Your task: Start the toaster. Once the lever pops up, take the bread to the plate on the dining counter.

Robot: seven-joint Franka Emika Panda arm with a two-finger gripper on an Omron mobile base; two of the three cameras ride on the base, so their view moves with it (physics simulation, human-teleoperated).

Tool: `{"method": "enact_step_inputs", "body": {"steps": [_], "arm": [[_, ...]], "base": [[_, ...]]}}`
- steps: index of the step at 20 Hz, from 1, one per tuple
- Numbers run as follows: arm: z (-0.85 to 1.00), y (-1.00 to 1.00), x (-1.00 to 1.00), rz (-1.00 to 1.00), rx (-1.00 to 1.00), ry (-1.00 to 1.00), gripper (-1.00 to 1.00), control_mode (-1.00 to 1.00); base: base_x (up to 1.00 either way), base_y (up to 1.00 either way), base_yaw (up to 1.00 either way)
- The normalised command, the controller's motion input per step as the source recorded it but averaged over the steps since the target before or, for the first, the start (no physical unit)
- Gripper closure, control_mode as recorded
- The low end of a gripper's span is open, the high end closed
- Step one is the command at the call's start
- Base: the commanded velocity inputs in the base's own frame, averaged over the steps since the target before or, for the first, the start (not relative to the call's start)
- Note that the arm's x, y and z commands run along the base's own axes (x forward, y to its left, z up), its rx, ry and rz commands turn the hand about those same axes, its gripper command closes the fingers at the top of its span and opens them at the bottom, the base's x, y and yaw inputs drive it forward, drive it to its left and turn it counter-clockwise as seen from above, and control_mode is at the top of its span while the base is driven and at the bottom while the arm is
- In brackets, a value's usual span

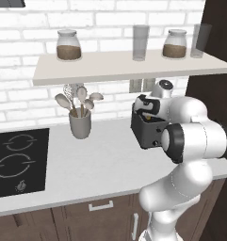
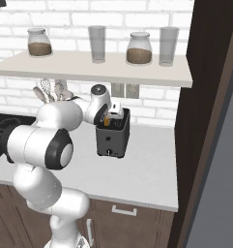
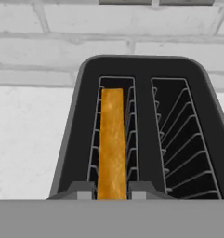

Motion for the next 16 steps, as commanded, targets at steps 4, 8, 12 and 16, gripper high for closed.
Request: {"method": "enact_step_inputs", "body": {"steps": [4,8,12,16], "arm": [[0.00,-0.06,-0.08,0.03,0.00,-0.01,1.00,-1.00],[0.15,-0.06,-0.14,0.02,0.00,-0.04,1.00,-1.00],[0.28,-0.04,-0.17,0.01,0.00,-0.11,1.00,-1.00],[0.42,0.00,0.00,0.00,0.00,-0.09,1.00,-1.00]], "base": [[0.00,0.00,0.00],[0.00,0.00,0.00],[0.00,0.00,0.00],[0.00,0.00,0.00]]}}
